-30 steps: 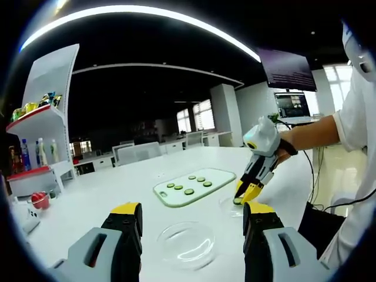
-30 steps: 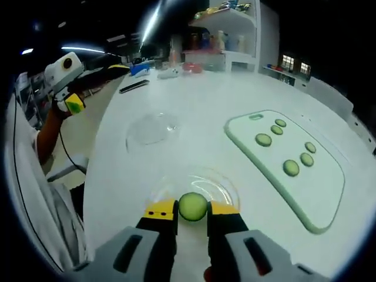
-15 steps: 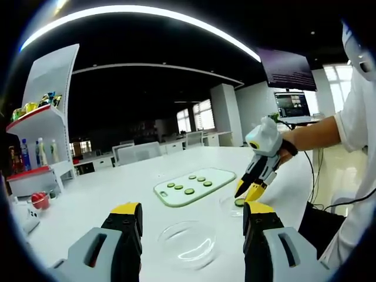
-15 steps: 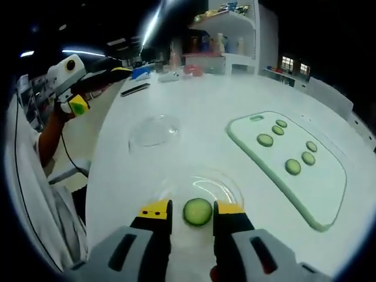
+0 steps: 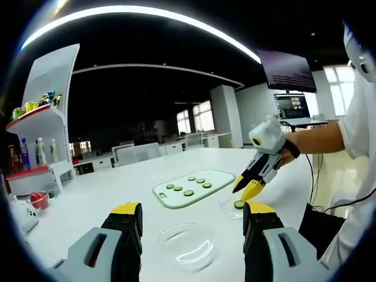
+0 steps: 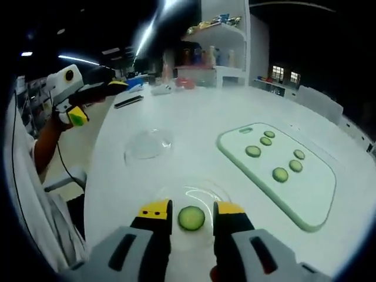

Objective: Open the petri dish lid, add cucumber slices into the petri dish, and close the lid

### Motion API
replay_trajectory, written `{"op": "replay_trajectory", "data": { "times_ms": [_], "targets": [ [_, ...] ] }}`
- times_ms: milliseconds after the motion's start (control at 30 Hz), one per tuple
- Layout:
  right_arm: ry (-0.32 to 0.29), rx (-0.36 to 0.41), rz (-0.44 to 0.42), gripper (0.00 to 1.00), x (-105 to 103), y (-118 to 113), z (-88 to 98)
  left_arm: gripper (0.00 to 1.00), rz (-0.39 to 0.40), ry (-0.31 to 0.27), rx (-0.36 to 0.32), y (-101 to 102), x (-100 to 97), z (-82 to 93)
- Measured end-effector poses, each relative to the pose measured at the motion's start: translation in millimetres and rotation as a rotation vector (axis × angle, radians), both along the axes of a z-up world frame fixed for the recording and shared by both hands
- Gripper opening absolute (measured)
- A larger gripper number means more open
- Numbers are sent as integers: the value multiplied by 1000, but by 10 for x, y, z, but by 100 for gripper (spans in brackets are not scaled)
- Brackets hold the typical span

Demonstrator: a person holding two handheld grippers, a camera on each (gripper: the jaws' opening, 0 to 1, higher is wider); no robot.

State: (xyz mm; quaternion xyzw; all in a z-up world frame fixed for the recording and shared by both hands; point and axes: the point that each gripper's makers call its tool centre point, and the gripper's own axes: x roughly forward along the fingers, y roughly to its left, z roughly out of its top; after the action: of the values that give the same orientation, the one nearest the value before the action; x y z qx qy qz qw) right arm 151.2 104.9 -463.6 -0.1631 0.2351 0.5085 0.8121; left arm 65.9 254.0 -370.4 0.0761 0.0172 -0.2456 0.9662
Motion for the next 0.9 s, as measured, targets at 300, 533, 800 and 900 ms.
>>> {"op": "replay_trajectory", "data": {
  "times_ms": [300, 533, 800, 900],
  "targets": [
    [-92, 34, -59, 28, 11, -24, 138, 70, 4, -6, -15, 20, 7, 16],
    [-124, 69, -99, 28, 23, -98, 256, 70, 11, -11, -16, 48, 36, 8],
    [-183, 131, -160, 29, 32, -193, 430, 70, 29, -13, -43, 105, 78, -1],
    [-205, 202, -207, 30, 51, -252, 599, 70, 42, -21, -54, 146, 90, 22]
  ]
}}
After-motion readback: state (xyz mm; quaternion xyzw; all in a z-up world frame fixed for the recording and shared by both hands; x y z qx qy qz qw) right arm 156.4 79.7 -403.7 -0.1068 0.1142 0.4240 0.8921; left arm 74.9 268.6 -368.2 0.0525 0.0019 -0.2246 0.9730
